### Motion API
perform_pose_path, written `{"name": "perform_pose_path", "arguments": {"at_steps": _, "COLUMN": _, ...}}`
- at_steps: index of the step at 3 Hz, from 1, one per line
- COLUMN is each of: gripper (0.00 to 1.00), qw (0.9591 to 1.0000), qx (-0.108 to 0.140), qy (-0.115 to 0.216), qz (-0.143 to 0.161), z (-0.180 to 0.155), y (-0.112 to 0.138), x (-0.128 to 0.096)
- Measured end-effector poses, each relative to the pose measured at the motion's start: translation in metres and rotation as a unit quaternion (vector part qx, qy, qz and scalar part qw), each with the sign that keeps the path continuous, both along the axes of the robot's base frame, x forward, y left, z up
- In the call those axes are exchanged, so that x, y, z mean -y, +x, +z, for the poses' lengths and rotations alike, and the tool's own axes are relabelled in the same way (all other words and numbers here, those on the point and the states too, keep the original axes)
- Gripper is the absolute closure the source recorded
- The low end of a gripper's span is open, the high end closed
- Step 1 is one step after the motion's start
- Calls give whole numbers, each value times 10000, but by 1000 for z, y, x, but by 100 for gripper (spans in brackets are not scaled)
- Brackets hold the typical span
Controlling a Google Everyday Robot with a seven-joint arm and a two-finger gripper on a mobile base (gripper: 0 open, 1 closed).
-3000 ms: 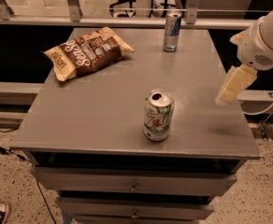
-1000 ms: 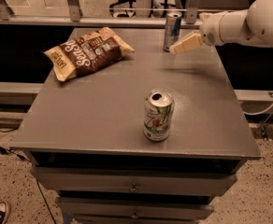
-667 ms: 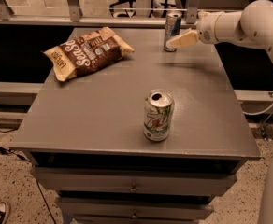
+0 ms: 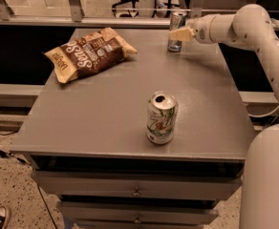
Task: Move redbull can near 7up can
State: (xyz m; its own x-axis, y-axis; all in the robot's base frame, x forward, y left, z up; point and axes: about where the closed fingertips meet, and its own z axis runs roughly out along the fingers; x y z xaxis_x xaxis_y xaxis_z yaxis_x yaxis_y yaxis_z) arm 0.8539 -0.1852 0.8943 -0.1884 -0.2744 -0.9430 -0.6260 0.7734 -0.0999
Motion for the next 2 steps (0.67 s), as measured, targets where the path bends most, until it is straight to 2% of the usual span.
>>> {"name": "perform_pose_path", "arguments": {"at_steps": 1, "gripper": 64, "qw": 9993, "qx": -189, "qy": 264, "qz": 162, "z": 3, "y": -7, "x": -12}}
{"name": "perform_pose_path", "arguments": {"at_steps": 2, "gripper": 87, "qw": 9980, "qx": -135, "qy": 451, "qz": 423, "z": 11, "y": -25, "x": -26}}
